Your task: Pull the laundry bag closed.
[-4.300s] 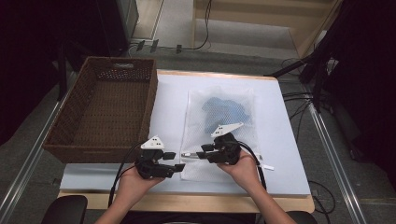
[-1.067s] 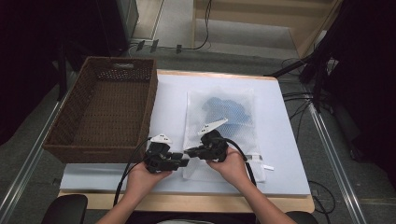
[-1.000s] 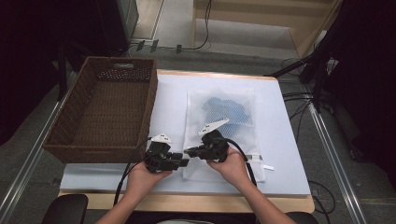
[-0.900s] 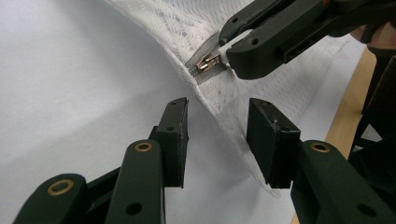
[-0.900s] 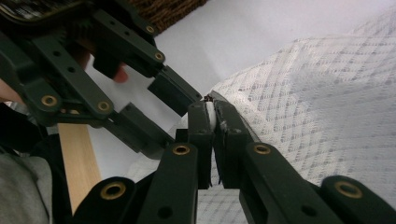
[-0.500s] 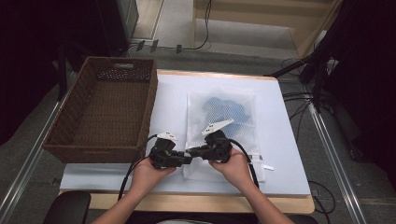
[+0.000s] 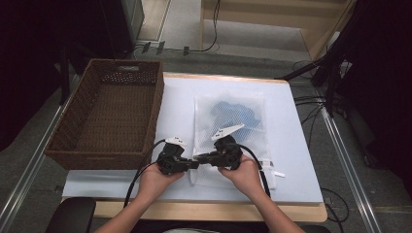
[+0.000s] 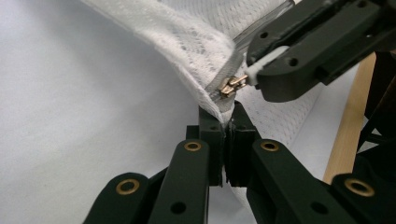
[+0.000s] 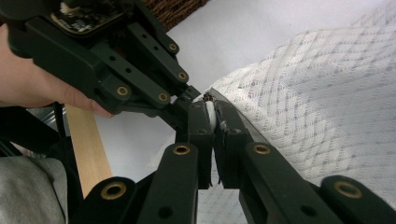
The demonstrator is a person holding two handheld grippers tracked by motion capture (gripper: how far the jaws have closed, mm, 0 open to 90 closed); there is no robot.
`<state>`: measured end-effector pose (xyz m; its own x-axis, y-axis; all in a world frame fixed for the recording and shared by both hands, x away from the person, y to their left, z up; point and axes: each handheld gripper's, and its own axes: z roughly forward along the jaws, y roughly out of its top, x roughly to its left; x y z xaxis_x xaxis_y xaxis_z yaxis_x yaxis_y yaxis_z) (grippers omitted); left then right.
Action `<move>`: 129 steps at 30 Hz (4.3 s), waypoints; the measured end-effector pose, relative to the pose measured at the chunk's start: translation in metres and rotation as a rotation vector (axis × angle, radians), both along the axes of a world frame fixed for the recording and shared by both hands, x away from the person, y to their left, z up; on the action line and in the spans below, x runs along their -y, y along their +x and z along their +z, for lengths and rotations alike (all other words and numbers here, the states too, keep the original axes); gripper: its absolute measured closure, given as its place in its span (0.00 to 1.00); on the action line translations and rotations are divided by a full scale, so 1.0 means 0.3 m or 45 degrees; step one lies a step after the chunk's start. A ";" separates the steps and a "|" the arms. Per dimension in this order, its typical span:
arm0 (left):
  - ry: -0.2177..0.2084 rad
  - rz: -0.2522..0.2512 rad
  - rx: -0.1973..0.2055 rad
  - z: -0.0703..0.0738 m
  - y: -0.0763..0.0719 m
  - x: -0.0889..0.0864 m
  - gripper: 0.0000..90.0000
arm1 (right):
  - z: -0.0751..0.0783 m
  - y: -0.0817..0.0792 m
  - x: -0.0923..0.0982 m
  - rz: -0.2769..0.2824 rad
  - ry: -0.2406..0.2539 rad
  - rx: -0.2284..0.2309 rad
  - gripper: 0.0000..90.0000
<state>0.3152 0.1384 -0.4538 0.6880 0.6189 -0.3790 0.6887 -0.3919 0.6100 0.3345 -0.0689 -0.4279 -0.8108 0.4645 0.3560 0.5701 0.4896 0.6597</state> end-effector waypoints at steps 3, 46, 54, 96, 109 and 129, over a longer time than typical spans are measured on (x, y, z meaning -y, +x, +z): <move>0.001 0.010 -0.003 0.003 -0.003 0.000 0.99 | -0.005 0.004 0.001 -0.010 -0.001 -0.014 0.98; -0.022 0.059 -0.054 0.014 0.008 -0.013 0.99 | -0.021 -0.001 0.001 -0.050 -0.043 0.003 0.99; -0.010 0.042 -0.011 0.016 0.000 -0.014 0.99 | -0.035 0.007 0.028 -0.063 -0.064 0.006 0.99; 0.024 0.012 0.025 0.030 -0.017 0.005 0.98 | -0.052 0.015 0.092 -0.076 -0.076 -0.013 0.98; 0.036 0.014 0.045 0.036 -0.019 0.003 0.98 | -0.045 0.012 0.118 -0.084 -0.078 -0.012 0.98; 0.043 0.001 0.064 0.039 -0.026 0.005 0.98 | -0.038 0.001 0.166 -0.121 -0.111 -0.027 0.98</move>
<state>0.3073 0.1368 -0.4421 0.7052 0.6313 -0.3227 0.6577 -0.4126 0.6303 0.3349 -0.1187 -0.4395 -0.7543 0.5689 0.3276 0.6301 0.4875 0.6044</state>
